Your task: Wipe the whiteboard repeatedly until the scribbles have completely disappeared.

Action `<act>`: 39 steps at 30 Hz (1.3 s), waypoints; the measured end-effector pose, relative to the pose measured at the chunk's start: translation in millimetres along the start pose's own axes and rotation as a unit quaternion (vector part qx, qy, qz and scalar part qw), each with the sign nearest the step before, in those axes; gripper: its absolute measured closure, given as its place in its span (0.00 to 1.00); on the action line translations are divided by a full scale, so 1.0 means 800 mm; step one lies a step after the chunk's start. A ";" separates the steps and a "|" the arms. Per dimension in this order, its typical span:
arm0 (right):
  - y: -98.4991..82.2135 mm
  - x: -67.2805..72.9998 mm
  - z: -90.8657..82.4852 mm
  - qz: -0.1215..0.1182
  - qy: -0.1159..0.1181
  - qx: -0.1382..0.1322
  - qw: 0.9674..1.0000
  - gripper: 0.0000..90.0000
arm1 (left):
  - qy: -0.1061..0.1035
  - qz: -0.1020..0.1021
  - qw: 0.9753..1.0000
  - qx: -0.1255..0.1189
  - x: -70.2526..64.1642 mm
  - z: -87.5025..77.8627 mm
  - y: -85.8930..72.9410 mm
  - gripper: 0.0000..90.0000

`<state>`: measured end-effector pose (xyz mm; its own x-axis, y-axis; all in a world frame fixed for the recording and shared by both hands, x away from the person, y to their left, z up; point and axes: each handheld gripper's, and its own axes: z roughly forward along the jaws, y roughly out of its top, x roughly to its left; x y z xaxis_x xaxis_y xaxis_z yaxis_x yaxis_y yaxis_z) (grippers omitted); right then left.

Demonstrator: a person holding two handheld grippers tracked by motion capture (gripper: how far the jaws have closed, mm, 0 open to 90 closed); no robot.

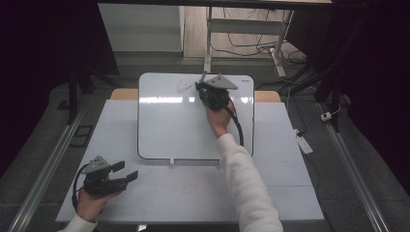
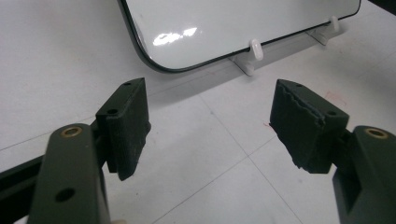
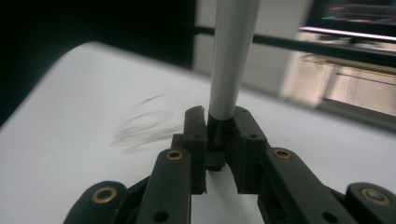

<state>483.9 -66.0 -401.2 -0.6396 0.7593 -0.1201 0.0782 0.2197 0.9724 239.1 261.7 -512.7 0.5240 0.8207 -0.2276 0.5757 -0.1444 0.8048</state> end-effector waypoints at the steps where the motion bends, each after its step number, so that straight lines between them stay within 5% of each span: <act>1: -0.002 0.010 0.003 -0.016 0.011 0.004 1.000 0.86 | -0.001 0.003 1.000 0.001 0.000 0.001 0.000 0.32; 3: 0.001 0.012 0.005 -0.028 0.001 0.003 1.000 0.86 | 0.001 0.005 1.000 0.001 -0.002 0.000 0.000 0.32; 7: 0.010 -0.017 0.003 0.027 -0.039 -0.015 0.999 0.86 | 0.001 0.002 1.000 -0.004 -0.001 -0.004 0.000 0.32; 13: -0.004 0.044 0.016 -0.050 0.026 0.012 0.998 0.86 | -0.003 0.004 1.000 0.000 0.000 0.001 0.000 0.32; 15: 0.001 0.033 0.017 -0.036 0.012 0.005 0.999 0.87 | -0.002 0.006 1.000 -0.002 -0.002 -0.002 0.000 0.32; 19: 0.017 -0.017 0.011 0.014 -0.041 -0.014 0.999 0.87 | -0.001 0.001 1.000 -0.007 -0.001 -0.004 0.000 0.32; 22: 0.014 -0.004 0.013 -0.004 -0.015 -0.005 1.000 0.87 | -0.001 0.003 1.000 -0.005 -0.001 -0.003 0.001 0.32; 25: 0.007 0.027 0.022 -0.054 0.024 0.009 0.998 0.86 | -0.001 0.004 1.000 -0.003 -0.001 -0.003 0.001 0.32; 26: 0.010 0.027 0.024 -0.056 0.021 0.007 0.998 0.86 | 0.000 0.005 1.000 -0.003 -0.002 -0.003 0.000 0.32; 29: 0.021 0.001 0.024 -0.011 -0.018 -0.010 1.000 0.86 | 0.002 0.000 1.000 -0.008 -0.003 -0.006 0.000 0.32; 31: 0.022 -0.005 0.023 0.006 -0.021 -0.012 1.000 0.86 | 0.001 -0.001 1.000 -0.010 -0.002 -0.007 0.000 0.32; 34: 0.010 0.026 0.025 -0.022 0.021 0.005 1.000 0.86 | 0.000 0.000 1.000 -0.007 0.000 -0.004 0.000 0.32; 36: 0.001 0.052 0.028 -0.062 0.045 0.016 0.997 0.86 | -0.001 0.002 1.000 -0.003 0.000 -0.003 0.000 0.32; 39: 0.006 0.042 0.031 -0.041 0.028 0.005 0.999 0.86 | 0.000 0.005 1.000 -0.005 -0.003 -0.006 0.000 0.32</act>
<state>481.3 -24.4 -405.8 -0.6855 0.7035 -0.1877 0.0307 0.2855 0.9579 235.1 262.2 -509.6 0.5295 0.8196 -0.2188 0.5638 -0.1473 0.8127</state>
